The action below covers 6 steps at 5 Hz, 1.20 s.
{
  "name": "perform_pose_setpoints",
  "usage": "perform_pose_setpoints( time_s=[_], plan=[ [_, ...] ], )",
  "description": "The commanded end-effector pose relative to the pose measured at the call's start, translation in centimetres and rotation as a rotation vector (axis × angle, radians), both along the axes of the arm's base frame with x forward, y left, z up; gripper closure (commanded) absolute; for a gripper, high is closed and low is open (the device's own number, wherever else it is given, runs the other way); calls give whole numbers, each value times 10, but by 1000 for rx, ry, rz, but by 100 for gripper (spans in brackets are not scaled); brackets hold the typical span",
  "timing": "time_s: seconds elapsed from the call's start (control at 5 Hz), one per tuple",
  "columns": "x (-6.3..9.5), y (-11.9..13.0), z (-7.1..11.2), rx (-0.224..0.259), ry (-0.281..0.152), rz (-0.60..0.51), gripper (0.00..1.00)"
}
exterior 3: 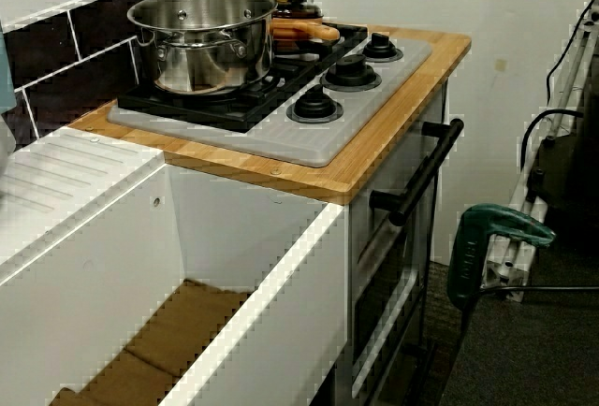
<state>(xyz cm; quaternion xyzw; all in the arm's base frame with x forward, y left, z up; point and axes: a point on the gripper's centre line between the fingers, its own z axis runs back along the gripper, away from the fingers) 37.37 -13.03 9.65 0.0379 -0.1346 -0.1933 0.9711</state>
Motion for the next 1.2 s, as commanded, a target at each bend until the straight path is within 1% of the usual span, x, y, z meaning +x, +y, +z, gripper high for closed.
perform_pose_setpoints(
  time_s=[0.0,0.2,0.4,0.6,0.8,1.0],
  plan=[
    [6,-1,12,-12,-53,-3,0],
    [6,-3,10,-11,-57,2,0],
    [5,-5,0,7,-61,2,0],
    [0,-5,-7,20,-75,-7,100],
    [-6,-4,-13,41,-97,-15,100],
    [-9,-2,-17,49,-90,-22,100]
  ],
)
